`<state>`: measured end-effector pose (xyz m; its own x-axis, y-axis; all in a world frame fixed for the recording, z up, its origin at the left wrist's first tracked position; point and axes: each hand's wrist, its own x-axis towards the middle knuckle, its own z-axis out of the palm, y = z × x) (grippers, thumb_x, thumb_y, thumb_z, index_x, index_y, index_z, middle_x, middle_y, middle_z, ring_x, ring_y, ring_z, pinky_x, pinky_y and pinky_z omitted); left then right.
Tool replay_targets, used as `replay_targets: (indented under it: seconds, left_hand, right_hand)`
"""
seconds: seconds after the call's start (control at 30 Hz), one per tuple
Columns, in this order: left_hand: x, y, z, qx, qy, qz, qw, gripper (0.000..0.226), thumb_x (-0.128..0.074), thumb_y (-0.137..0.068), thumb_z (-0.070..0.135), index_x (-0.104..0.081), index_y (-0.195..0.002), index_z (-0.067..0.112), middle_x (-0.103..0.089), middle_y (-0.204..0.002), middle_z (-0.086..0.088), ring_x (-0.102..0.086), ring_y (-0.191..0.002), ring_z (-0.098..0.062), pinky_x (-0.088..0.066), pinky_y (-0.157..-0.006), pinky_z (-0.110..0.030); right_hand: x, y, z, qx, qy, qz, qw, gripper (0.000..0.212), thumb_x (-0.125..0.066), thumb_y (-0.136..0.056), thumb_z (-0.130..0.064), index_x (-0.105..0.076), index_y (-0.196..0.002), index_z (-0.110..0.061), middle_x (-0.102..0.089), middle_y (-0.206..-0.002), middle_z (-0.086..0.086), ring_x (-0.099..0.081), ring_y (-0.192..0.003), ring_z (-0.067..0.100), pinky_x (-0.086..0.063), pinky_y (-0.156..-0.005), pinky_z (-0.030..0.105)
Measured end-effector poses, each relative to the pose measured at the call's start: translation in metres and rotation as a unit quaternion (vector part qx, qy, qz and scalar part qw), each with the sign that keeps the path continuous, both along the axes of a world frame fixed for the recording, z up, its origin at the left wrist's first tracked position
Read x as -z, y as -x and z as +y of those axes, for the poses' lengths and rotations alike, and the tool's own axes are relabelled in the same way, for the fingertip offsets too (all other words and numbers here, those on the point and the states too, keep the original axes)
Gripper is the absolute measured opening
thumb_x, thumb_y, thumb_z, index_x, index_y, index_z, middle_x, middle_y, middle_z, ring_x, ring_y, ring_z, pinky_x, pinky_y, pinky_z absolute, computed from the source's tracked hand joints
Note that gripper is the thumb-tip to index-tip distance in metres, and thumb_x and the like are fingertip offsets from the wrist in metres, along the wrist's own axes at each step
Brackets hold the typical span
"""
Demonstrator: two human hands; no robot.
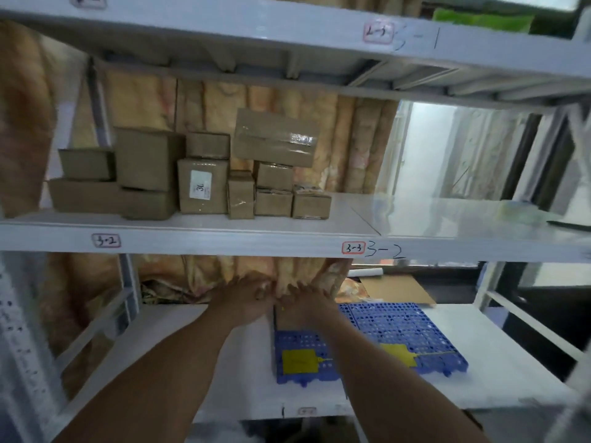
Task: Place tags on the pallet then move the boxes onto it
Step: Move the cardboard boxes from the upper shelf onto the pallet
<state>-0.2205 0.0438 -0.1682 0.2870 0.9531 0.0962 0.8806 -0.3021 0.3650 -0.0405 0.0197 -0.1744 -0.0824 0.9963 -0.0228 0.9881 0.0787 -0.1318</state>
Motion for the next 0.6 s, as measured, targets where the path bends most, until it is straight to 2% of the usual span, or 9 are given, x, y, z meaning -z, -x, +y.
replay_targets:
  seconds: [0.07,0.13,0.2,0.3,0.37,0.4,0.43,0.5,0.6]
  left_hand:
    - [-0.014,0.018,-0.029,0.007,0.005,-0.002,1.0,0.056,-0.033,-0.092,0.075,-0.044,-0.141,0.051,-0.039,-0.156,0.01,-0.038,-0.141,-0.023,-0.033,-0.106,-0.029]
    - [-0.026,0.039,-0.051,0.004,0.01,-0.001,1.0,0.061,-0.029,-0.087,0.084,-0.041,-0.141,0.057,-0.037,-0.158,0.007,-0.034,-0.144,-0.025,-0.03,-0.113,-0.036]
    - [-0.039,0.062,-0.068,-0.02,0.006,0.008,1.0,0.07,-0.027,-0.077,0.094,-0.042,-0.136,0.059,-0.039,-0.157,0.003,-0.036,-0.143,-0.028,-0.032,-0.115,-0.043]
    - [-0.058,0.09,-0.086,-0.056,0.001,0.036,0.998,0.095,-0.025,-0.067,0.1,-0.051,-0.136,0.04,-0.044,-0.153,-0.001,-0.039,-0.14,-0.028,-0.031,-0.114,-0.051]
    - [-0.076,0.103,-0.101,-0.064,-0.024,0.045,0.997,0.098,-0.021,-0.067,0.098,-0.059,-0.128,0.032,-0.054,-0.144,-0.002,-0.046,-0.134,-0.027,-0.034,-0.111,-0.051]
    - [-0.084,0.109,-0.108,-0.065,-0.033,0.046,0.996,0.094,-0.023,-0.07,0.095,-0.058,-0.131,0.032,-0.053,-0.145,-0.002,-0.046,-0.134,-0.028,-0.034,-0.112,-0.048]
    - [-0.093,0.115,-0.116,-0.065,-0.041,0.047,0.996,0.089,-0.026,-0.075,0.09,-0.052,-0.139,0.033,-0.045,-0.153,-0.003,-0.04,-0.14,-0.028,-0.032,-0.114,-0.045]
    - [-0.107,0.126,-0.127,-0.078,-0.059,0.061,0.993,0.09,-0.024,-0.082,0.086,-0.033,-0.154,0.032,-0.024,-0.165,-0.001,-0.02,-0.151,-0.023,-0.015,-0.122,-0.044]
    - [-0.13,0.146,-0.141,-0.102,-0.074,0.068,0.99,0.094,-0.018,-0.083,0.088,-0.026,-0.157,0.03,-0.017,-0.166,0.001,-0.015,-0.153,-0.021,-0.007,-0.124,-0.048]
  right_hand:
    - [-0.016,0.02,-0.026,0.022,0.017,0.044,0.999,0.063,-0.028,-0.102,-0.055,-0.026,-0.158,-0.025,-0.021,-0.166,0.006,-0.019,-0.152,0.033,-0.013,-0.122,0.052]
    - [-0.03,0.039,-0.048,0.041,0.007,0.08,0.996,0.059,-0.032,-0.103,-0.053,-0.036,-0.154,-0.023,-0.032,-0.161,0.007,-0.027,-0.148,0.035,-0.02,-0.119,0.049]
    - [-0.044,0.061,-0.069,0.031,-0.02,0.062,0.997,0.06,-0.026,-0.102,-0.059,-0.04,-0.15,-0.028,-0.04,-0.156,0.006,-0.034,-0.144,0.035,-0.027,-0.113,0.049]
    - [-0.072,0.088,-0.098,0.009,-0.016,0.031,0.999,0.06,-0.025,-0.104,-0.057,-0.034,-0.155,-0.027,-0.032,-0.162,0.005,-0.029,-0.148,0.032,-0.024,-0.118,0.052]
    - [-0.094,0.103,-0.111,-0.01,-0.026,0.016,1.0,0.06,-0.023,-0.105,-0.056,-0.03,-0.156,-0.026,-0.026,-0.165,0.004,-0.023,-0.151,0.029,-0.019,-0.121,0.05]
    - [-0.103,0.108,-0.113,-0.013,-0.042,0.017,0.999,0.064,-0.021,-0.103,-0.06,-0.029,-0.157,-0.027,-0.022,-0.166,0.002,-0.022,-0.152,0.027,-0.018,-0.121,0.049]
    - [-0.111,0.114,-0.115,-0.017,-0.057,0.017,0.998,0.068,-0.019,-0.1,-0.064,-0.028,-0.157,-0.028,-0.02,-0.167,0.001,-0.022,-0.152,0.026,-0.018,-0.121,0.048]
    - [-0.124,0.125,-0.118,-0.023,-0.082,0.015,0.996,0.072,-0.017,-0.099,-0.067,-0.026,-0.158,-0.027,-0.02,-0.167,0.0,-0.021,-0.152,0.024,-0.016,-0.122,0.047]
    - [-0.144,0.141,-0.131,-0.044,-0.12,0.002,0.992,0.076,-0.013,-0.098,-0.069,-0.03,-0.157,-0.026,-0.025,-0.166,0.001,-0.024,-0.151,0.025,-0.014,-0.123,0.049]
